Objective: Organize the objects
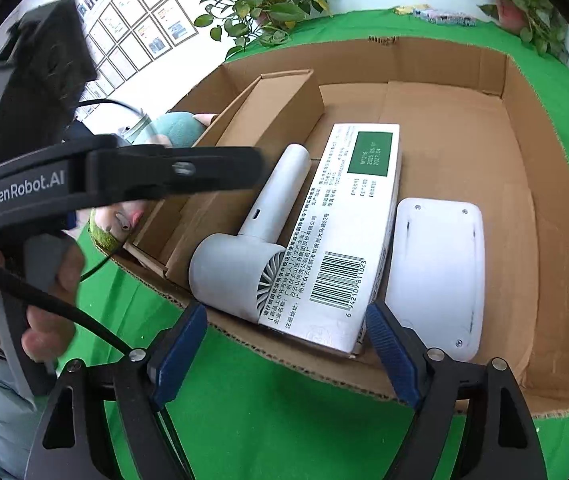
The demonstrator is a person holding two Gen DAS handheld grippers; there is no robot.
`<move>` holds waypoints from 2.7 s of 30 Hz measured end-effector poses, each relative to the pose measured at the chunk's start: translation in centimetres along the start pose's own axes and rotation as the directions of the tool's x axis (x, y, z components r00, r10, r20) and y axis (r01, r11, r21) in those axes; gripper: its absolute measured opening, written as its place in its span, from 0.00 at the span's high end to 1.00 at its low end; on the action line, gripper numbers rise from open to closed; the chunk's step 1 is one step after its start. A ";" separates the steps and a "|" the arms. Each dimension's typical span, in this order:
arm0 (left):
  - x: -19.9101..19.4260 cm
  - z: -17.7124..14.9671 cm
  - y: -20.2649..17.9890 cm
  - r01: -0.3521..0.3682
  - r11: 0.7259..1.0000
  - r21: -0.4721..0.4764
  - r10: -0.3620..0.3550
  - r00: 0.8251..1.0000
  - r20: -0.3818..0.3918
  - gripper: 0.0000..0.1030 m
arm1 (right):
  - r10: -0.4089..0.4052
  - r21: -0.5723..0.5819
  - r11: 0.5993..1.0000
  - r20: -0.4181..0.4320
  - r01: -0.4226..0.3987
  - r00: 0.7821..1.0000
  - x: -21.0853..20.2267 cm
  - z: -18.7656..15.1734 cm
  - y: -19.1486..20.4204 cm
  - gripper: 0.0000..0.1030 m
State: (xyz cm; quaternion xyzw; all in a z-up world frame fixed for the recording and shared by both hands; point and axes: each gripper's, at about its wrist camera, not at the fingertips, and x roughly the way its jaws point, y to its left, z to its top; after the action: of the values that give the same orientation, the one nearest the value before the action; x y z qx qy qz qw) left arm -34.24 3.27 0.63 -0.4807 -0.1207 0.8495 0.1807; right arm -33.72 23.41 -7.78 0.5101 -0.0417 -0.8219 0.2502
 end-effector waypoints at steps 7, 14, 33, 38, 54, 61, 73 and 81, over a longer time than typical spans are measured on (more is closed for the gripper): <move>-1.0 -1.7 2.8 -0.081 0.996 -0.034 0.081 0.997 -0.011 0.39 | -0.052 -0.006 0.999 0.019 0.052 0.998 -0.1 0.0 1.0 0.13; -1.2 -4.1 3.5 -0.065 0.996 -0.069 0.062 0.997 -0.041 0.40 | -0.026 0.002 1.000 0.021 0.026 0.999 -0.5 -0.2 2.7 0.13; -6.2 -9.0 -0.4 -0.420 0.899 0.121 0.337 0.842 0.422 0.24 | -0.461 0.191 0.887 0.414 0.421 0.785 -1.7 -4.0 3.3 0.01; -3.6 -9.8 1.5 -0.424 0.904 0.050 0.370 0.836 0.406 0.24 | -0.510 0.151 0.853 0.442 0.500 0.738 -0.3 -4.8 4.3 0.01; -2.0 -10.4 1.4 -0.419 0.907 0.032 0.361 0.815 0.454 0.11 | -0.487 0.138 0.862 0.489 0.487 0.724 -0.2 -5.1 3.7 0.00; -1.9 -10.4 1.4 -0.419 0.908 0.033 0.360 0.815 0.453 0.10 | -0.488 0.138 0.862 0.489 0.488 0.723 -0.2 -5.1 3.7 0.00; -1.9 -10.4 1.4 -0.418 0.908 0.033 0.359 0.816 0.453 0.10 | -0.487 0.139 0.862 0.488 0.487 0.724 -0.2 -5.1 3.7 0.00; -1.9 -10.4 1.4 -0.417 0.908 0.033 0.358 0.816 0.453 0.10 | -0.488 0.139 0.862 0.488 0.488 0.723 -0.2 -5.1 3.8 0.00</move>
State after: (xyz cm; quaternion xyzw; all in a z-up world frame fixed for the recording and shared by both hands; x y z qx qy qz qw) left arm -24.71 1.52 -3.73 -0.2792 -0.0016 0.9602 0.0030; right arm -27.92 21.14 -8.83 0.2683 0.0291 -0.9629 0.0050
